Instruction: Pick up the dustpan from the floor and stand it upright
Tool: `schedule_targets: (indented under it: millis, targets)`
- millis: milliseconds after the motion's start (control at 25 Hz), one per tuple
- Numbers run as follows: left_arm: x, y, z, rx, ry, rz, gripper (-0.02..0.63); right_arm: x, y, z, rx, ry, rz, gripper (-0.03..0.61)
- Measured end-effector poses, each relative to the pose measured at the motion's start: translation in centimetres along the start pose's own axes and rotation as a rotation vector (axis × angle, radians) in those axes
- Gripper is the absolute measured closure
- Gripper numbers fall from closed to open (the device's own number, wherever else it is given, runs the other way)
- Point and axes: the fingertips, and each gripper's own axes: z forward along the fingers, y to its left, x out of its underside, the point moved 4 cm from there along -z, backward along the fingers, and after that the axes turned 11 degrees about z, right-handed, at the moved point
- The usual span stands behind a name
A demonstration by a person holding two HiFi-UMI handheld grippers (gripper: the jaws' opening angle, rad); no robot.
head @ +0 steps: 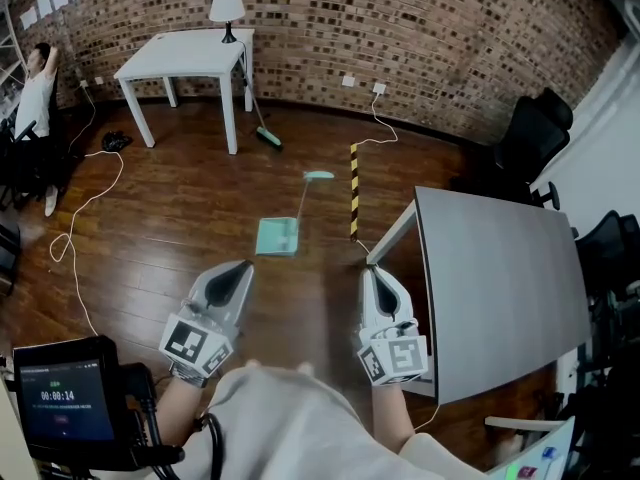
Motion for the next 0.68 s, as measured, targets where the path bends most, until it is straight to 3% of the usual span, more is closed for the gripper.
schedule_targets:
  millis: [680]
  targets:
    - [0.19,-0.45,0.41,0.001,0.011,-0.004,0.614,0.26,-0.64,-0.40,0.013,0.012,0.015,0.566]
